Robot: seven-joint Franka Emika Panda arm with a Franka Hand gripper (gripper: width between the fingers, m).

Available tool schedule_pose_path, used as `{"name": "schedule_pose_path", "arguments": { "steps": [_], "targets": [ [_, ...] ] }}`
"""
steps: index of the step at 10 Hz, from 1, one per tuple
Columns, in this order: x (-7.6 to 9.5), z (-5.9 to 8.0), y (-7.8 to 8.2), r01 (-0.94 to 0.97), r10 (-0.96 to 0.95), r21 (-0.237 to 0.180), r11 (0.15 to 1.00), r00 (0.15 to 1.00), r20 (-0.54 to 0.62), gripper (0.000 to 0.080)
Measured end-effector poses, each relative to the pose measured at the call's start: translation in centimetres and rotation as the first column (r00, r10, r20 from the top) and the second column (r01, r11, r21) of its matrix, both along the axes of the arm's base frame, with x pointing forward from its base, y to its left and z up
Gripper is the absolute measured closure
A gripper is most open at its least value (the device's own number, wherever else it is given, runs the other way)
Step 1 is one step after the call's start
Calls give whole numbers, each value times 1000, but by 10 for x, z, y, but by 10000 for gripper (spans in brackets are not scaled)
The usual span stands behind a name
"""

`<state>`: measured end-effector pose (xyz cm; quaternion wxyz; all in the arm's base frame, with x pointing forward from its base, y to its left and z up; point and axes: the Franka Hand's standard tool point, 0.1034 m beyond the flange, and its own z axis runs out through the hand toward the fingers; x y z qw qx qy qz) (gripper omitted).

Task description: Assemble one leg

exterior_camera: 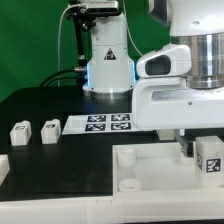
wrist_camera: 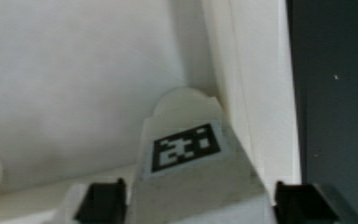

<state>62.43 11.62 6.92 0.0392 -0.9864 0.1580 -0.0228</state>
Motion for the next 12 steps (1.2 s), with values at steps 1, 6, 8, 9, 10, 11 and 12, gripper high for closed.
{"name": "schedule_pose_path", "arguments": {
  "steps": [1, 6, 8, 9, 10, 11, 12],
  "targets": [
    [0, 0, 0, 124, -124, 8, 992, 992, -10, 510],
    [3, -1, 4, 881, -876, -11, 473, 469, -113, 509],
    [4, 0, 2, 990, -979, -23, 142, 137, -150, 509],
    [4, -1, 2, 997, -987, -28, 69, 64, -149, 509],
    [4, 0, 0, 999, -989, -34, -3, -8, -145, 509],
    [3, 0, -2, 999, -990, -35, -20, -24, -138, 509],
    [3, 0, -3, 999, -991, -34, -4, -9, -135, 509]
  ]
}}
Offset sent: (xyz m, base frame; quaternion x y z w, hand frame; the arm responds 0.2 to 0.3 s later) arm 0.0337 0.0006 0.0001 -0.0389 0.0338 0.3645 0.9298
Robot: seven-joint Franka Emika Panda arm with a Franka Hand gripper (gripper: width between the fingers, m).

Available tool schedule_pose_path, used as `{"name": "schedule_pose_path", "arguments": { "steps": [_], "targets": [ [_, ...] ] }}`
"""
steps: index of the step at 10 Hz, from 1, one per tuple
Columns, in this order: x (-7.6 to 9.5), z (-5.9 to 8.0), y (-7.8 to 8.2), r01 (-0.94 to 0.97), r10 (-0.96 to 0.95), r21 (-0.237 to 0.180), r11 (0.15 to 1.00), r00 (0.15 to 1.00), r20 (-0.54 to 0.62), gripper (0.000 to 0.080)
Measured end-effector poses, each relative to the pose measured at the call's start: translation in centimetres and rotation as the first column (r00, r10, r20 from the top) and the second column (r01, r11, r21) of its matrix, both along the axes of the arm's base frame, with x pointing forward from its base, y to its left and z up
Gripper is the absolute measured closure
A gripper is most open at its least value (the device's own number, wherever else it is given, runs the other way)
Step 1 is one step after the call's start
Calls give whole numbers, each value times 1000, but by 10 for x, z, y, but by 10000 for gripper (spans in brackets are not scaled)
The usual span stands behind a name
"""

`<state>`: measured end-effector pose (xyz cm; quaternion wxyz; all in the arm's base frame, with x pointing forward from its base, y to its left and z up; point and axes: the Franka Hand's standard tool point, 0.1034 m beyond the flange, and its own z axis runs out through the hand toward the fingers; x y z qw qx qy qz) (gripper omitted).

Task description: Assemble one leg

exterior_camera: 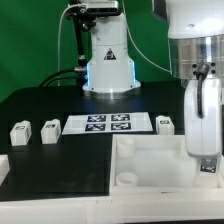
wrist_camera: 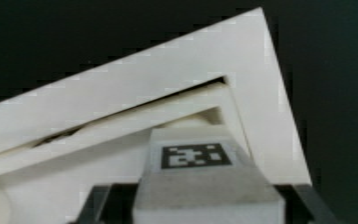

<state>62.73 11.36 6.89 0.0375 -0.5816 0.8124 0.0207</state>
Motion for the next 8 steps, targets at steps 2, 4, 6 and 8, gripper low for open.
{"name": "schedule_pose_path", "arguments": {
  "steps": [2, 4, 6, 8],
  "targets": [
    [-1, -1, 1, -4, 4, -1, 1000, 1000, -3, 270],
    [-5, -1, 5, -15, 15, -4, 1000, 1000, 19, 175],
    [-17, 18, 14, -34, 33, 9, 999, 999, 23, 157],
    [-18, 28, 16, -36, 36, 16, 999, 999, 34, 151]
  ]
}}
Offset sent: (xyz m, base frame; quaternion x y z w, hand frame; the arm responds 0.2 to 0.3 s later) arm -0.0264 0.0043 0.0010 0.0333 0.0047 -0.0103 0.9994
